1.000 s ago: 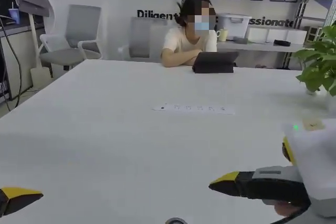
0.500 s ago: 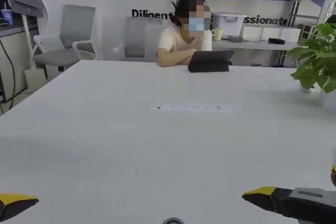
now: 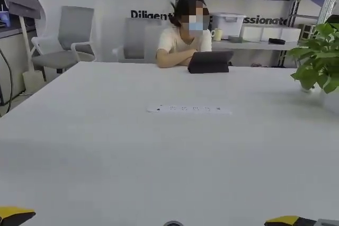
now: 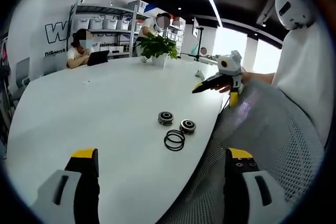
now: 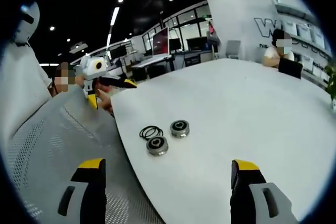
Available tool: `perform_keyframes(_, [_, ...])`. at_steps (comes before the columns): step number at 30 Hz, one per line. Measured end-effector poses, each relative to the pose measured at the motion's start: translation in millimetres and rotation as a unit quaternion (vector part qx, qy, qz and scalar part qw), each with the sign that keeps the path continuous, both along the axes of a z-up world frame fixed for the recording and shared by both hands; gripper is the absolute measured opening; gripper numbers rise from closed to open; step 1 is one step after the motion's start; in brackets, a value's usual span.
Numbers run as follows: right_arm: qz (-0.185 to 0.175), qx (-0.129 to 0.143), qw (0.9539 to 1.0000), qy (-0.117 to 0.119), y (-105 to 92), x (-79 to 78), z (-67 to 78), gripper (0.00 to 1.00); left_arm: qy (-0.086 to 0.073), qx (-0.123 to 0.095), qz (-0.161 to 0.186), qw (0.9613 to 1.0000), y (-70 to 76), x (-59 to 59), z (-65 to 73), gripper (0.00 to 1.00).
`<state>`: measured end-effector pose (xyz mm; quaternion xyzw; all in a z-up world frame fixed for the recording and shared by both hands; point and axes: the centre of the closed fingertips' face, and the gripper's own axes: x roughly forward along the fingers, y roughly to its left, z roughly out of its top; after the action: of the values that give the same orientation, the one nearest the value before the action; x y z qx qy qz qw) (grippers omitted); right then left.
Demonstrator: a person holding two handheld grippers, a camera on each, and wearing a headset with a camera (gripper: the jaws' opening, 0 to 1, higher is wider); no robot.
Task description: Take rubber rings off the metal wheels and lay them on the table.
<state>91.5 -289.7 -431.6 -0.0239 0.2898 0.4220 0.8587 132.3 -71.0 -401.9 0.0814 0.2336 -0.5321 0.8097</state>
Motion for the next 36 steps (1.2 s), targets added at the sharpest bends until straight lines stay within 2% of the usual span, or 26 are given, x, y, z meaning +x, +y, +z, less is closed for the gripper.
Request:
perform_keyframes(6, [-0.007, -0.016, 0.9997, 0.017, -4.8, -4.8, -14.4, 0.99, 0.006, -0.002, 0.003, 1.0, 0.7, -0.8, -2.4, 0.99])
perform_keyframes(11, [-0.011, -0.021, 0.9994, 0.026, -7.9, -8.1, -21.1, 0.99, 0.01, -0.003, 0.005, 0.9999, 1.6, -0.6, -4.6, 0.99])
perform_keyframes(23, [-0.02, -0.021, 0.9992, 0.029, -8.6, -9.0, -23.4, 0.98, 0.014, -0.004, 0.012, 0.9998, 4.2, -0.4, -7.1, 0.99])
perform_keyframes(36, [-0.021, -0.02, 0.9991, 0.032, -5.6, -11.3, -24.8, 0.95, 0.021, -0.004, 0.008, 0.9997, 1.0, -5.3, -11.6, 0.99])
